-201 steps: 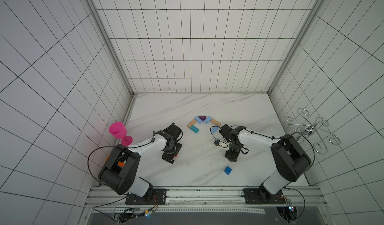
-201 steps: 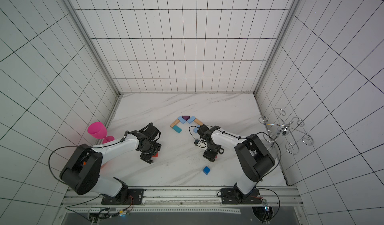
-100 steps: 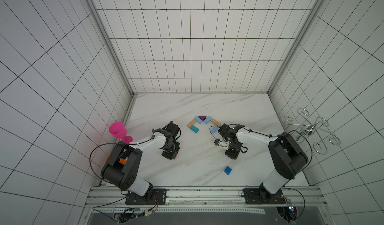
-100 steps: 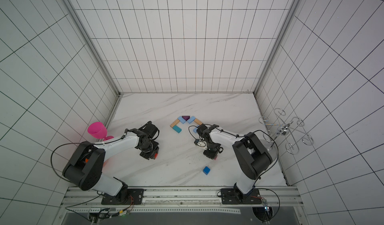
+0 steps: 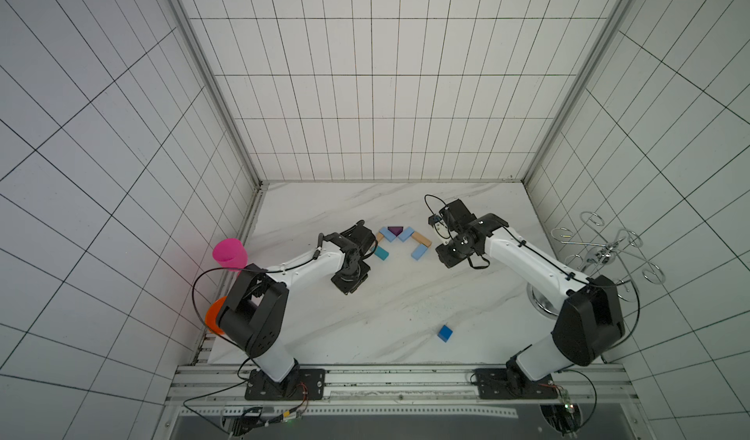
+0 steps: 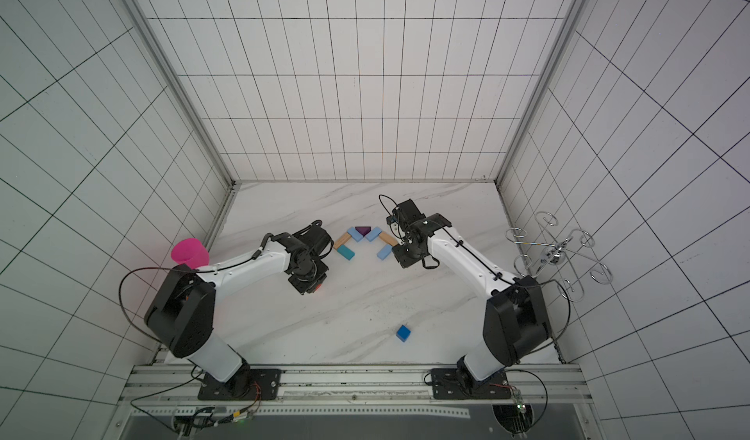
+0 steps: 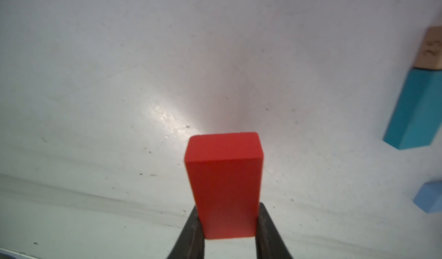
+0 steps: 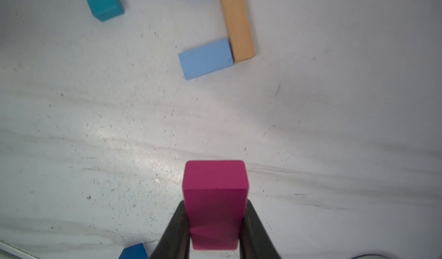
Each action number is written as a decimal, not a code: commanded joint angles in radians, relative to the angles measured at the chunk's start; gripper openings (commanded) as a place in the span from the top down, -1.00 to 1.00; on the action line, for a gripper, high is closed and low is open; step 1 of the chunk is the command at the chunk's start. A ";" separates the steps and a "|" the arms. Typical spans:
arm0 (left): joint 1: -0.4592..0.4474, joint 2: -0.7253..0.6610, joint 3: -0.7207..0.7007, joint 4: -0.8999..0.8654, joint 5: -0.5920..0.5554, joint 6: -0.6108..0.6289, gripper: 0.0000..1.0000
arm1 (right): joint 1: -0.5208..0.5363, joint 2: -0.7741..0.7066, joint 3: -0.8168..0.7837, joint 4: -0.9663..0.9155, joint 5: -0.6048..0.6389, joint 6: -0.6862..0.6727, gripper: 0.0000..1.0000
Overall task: Assemble a heart with building blocks
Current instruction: Pick up the building block from the center of the board, then assemble the building block at the center of the board.
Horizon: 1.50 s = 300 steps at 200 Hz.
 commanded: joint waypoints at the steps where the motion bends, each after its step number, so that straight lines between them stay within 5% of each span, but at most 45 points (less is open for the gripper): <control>1: -0.045 0.051 0.066 -0.060 -0.052 0.009 0.76 | -0.032 0.024 0.106 -0.118 0.094 0.094 1.00; 69: -0.135 0.288 0.261 -0.032 0.011 -0.024 0.79 | -0.192 -0.031 0.116 -0.133 0.072 0.200 1.00; 136: -0.148 0.451 0.438 -0.044 0.064 -0.028 0.79 | -0.225 -0.042 0.124 -0.143 0.049 0.239 1.00; 300: -0.111 0.573 0.544 -0.047 0.121 0.011 0.80 | -0.238 -0.010 0.125 -0.153 0.012 0.273 1.00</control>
